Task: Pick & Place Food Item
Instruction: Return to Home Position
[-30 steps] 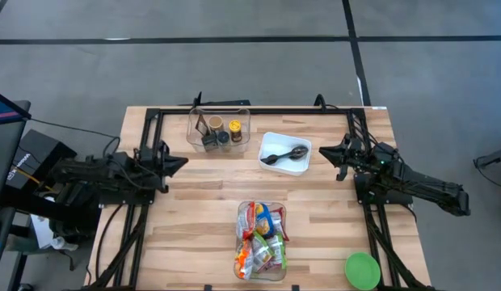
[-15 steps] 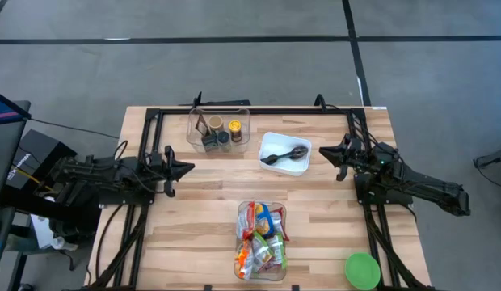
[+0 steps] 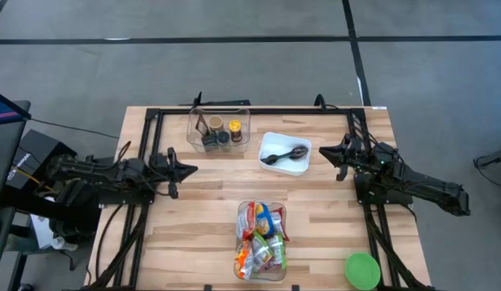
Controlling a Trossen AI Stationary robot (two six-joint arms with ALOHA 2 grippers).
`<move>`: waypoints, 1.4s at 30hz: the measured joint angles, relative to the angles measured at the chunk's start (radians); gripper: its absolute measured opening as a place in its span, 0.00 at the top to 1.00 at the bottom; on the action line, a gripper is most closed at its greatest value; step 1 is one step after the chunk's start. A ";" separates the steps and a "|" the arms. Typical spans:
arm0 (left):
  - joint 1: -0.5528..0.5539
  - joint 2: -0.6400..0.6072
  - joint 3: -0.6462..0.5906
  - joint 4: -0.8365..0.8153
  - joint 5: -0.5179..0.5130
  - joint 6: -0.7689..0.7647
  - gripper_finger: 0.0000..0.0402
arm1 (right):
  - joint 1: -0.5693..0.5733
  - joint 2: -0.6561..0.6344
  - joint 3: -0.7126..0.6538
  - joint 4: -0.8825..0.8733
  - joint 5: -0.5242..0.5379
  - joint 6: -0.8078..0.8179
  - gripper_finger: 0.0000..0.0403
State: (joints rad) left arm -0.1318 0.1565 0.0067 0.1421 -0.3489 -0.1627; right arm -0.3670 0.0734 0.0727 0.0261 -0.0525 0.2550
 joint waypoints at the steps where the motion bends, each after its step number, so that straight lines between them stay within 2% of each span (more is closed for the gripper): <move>1: 0.000 0.005 0.000 0.000 0.000 0.000 1.00 | 0.000 0.000 0.000 0.000 0.000 0.000 0.90; 14: 0.000 0.057 0.000 0.000 0.001 0.000 1.00 | 0.000 0.000 0.000 0.000 0.000 0.000 0.90; 42: 0.000 0.057 0.000 0.000 0.003 0.000 1.00 | 0.000 0.000 0.000 0.000 0.000 0.000 0.90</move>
State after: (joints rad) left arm -0.1318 0.2134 0.0063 0.1421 -0.3463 -0.1627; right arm -0.3668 0.0736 0.0728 0.0261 -0.0525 0.2550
